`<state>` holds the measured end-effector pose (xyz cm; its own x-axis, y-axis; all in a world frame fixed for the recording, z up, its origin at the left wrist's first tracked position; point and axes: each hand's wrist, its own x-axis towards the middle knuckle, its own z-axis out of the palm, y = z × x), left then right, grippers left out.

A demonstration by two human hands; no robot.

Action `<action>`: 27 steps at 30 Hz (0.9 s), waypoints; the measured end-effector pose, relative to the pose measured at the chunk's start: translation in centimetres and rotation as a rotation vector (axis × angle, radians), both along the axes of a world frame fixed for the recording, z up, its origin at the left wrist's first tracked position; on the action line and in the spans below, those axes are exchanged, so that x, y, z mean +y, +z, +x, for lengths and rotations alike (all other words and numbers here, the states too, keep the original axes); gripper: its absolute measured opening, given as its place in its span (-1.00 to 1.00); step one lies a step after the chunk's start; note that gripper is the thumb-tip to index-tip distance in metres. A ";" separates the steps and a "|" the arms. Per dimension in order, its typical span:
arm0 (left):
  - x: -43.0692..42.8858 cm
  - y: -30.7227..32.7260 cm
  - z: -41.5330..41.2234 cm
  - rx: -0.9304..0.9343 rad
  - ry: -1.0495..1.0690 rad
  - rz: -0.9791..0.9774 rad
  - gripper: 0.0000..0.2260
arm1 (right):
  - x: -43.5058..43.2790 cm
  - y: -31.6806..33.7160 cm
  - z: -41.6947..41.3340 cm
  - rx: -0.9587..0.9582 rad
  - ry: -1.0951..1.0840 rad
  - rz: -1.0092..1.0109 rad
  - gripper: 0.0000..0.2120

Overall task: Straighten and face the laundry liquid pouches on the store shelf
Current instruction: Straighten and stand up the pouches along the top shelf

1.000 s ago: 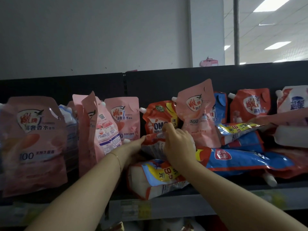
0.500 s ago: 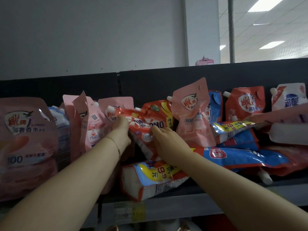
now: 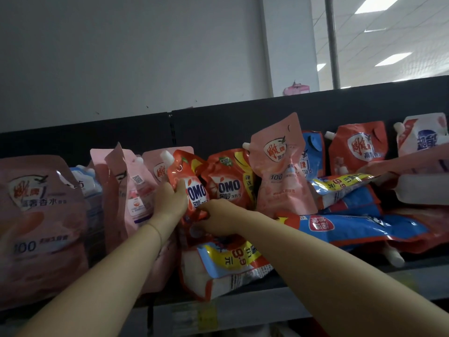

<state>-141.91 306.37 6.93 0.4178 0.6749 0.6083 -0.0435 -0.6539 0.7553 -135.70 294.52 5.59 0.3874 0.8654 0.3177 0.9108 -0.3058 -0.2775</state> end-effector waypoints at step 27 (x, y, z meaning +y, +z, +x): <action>-2.0 -2.2 -2.1 0.635 -0.258 0.641 -0.73 | -2.8 -1.5 -2.5 0.287 0.021 -0.097 -0.62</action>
